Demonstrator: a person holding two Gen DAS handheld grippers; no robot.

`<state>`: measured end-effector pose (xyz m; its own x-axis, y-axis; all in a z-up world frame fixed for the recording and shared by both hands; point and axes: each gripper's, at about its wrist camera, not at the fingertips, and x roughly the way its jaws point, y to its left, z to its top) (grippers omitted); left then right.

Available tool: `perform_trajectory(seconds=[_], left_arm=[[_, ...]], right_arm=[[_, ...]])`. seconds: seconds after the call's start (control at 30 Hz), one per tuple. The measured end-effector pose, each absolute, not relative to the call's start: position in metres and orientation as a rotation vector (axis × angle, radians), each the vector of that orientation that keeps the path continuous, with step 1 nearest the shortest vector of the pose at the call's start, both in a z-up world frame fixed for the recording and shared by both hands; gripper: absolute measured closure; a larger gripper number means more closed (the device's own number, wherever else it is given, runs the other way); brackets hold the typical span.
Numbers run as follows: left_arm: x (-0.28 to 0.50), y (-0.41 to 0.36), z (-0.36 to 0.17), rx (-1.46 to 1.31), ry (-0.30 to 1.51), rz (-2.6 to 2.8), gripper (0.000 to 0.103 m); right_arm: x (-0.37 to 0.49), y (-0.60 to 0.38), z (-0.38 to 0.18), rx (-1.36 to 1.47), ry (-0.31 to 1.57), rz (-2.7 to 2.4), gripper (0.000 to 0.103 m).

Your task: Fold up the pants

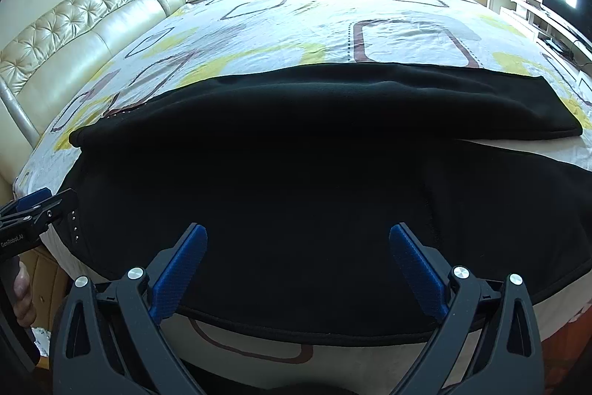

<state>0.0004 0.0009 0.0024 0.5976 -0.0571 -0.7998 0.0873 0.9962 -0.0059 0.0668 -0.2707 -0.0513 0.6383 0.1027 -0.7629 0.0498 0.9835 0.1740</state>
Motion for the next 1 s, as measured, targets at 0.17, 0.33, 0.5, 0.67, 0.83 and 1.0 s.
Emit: perform_trajectory(seconds=[0.17, 0.33, 0.5, 0.67, 0.83, 1.0], left_arm=[[0.0000, 0.0008, 0.0016, 0.032, 0.929, -0.083, 0.002], [-0.0007, -0.0003, 0.0011, 0.035, 0.928, -0.082, 0.002], [-0.0009, -0.0007, 0.0006, 0.033, 0.931, -0.082, 0.002], [-0.0018, -0.0021, 0.0003, 0.038, 0.927, -0.080, 0.002], [-0.0018, -0.0021, 0.0004, 0.039, 0.926, -0.080, 0.002], [-0.0018, -0.0022, 0.0004, 0.039, 0.927, -0.079, 0.002]], right_arm=[[0.0679, -0.2696, -0.0534, 0.186, 0.886, 0.033, 0.004], [0.0672, -0.2682, -0.0556, 0.186, 0.886, 0.034, 0.004], [0.0670, -0.2670, -0.0575, 0.183, 0.889, 0.036, 0.004], [0.0666, -0.2667, -0.0579, 0.182, 0.890, 0.035, 0.004], [0.0662, -0.2667, -0.0583, 0.181, 0.890, 0.035, 0.004], [0.0659, -0.2656, -0.0588, 0.180, 0.895, 0.035, 0.004]])
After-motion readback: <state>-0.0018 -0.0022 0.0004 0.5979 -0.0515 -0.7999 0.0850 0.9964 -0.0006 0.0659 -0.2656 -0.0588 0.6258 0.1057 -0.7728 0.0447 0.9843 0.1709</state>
